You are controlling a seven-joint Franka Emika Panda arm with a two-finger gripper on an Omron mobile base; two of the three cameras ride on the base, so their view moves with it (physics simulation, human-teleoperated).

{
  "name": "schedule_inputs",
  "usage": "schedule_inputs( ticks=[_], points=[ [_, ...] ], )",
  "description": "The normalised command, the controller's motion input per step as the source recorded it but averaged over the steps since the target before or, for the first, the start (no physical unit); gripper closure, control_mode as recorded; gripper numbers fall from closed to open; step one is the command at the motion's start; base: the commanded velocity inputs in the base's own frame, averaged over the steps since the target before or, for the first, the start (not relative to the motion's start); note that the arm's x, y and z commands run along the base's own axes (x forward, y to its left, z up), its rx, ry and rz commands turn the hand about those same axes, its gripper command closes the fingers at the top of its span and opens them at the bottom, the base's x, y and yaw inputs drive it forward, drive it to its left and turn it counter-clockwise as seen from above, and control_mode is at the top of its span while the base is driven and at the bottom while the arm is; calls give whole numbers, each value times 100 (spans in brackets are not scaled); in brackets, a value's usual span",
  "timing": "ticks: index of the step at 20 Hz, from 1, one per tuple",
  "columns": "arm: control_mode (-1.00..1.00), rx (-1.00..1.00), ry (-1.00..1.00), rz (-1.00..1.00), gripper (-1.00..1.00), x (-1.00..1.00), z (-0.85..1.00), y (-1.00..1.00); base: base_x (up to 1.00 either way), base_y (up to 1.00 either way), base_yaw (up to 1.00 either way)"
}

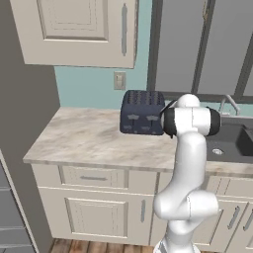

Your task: Clear the mugs and bowl far away from the sink.

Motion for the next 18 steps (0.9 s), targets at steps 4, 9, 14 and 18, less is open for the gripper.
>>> schedule_inputs(
  ticks=[4,9,14,18],
  points=[
    [-100,0,0,0,100,0,0,0,0,0,0],
    [-100,0,0,0,100,0,12,0,0,0,0],
    [-100,0,0,-4,100,-11,85,17,0,0,0],
    [-100,0,-4,-8,100,-42,100,20,0,0,0]
  ],
)
